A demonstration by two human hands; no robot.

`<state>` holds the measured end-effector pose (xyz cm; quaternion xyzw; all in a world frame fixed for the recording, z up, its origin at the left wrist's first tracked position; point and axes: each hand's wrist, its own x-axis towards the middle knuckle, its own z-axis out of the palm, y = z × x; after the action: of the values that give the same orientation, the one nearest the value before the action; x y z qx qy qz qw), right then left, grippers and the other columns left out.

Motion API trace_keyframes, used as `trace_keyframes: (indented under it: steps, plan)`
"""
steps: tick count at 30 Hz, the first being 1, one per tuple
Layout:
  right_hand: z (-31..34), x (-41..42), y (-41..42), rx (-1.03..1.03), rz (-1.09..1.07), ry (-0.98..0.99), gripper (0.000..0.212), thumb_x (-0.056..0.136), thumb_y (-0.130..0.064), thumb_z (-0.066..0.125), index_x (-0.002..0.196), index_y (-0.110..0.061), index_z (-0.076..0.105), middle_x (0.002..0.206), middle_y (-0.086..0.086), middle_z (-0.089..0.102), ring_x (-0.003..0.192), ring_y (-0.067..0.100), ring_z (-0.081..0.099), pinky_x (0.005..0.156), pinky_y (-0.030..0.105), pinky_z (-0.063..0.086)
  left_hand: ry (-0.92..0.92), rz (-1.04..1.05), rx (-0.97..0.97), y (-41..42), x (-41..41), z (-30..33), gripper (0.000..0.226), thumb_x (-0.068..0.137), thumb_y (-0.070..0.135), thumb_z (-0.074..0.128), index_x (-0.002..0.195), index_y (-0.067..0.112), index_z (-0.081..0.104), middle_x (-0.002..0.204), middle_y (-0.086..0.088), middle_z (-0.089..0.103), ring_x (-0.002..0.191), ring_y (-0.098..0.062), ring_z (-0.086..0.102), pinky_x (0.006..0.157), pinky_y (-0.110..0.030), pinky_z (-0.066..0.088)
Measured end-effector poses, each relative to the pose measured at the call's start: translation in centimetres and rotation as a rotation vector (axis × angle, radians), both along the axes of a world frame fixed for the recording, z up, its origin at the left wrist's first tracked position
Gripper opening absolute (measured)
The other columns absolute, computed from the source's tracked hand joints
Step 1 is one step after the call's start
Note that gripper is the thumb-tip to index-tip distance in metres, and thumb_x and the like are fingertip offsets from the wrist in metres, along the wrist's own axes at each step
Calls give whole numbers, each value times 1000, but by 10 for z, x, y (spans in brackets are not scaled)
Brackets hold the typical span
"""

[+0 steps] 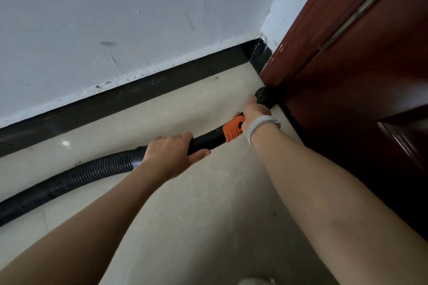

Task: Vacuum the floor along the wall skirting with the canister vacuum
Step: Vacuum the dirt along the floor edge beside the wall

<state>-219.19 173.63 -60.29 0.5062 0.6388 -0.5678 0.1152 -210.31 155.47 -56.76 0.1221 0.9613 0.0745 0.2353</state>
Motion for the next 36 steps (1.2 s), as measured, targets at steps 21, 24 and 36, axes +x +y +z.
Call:
trace_keyframes:
  steps: [21,24,36]
  plan:
    - [21,250,-37,-84,-449,-110,42,99,-37,45,120,-1,44,67,10,55,49,20,52,50,30,49,-375,-357,125,-38,162,5,38,88,66,39,95,29,43,67,12,46,65,-10,48,53,-21,32]
    - [18,272,-49,-81,-509,-100,44,99,-37,46,124,-2,42,68,10,54,46,20,52,43,29,48,-392,-385,93,-50,170,4,40,86,68,40,93,30,46,67,12,46,66,-11,48,54,-22,32]
    - [30,174,-131,-257,-26,50,46,98,-37,45,126,-3,31,71,7,55,59,22,57,78,38,53,-61,219,70,-108,172,11,47,82,71,40,82,25,50,66,5,55,62,-15,53,55,-28,35]
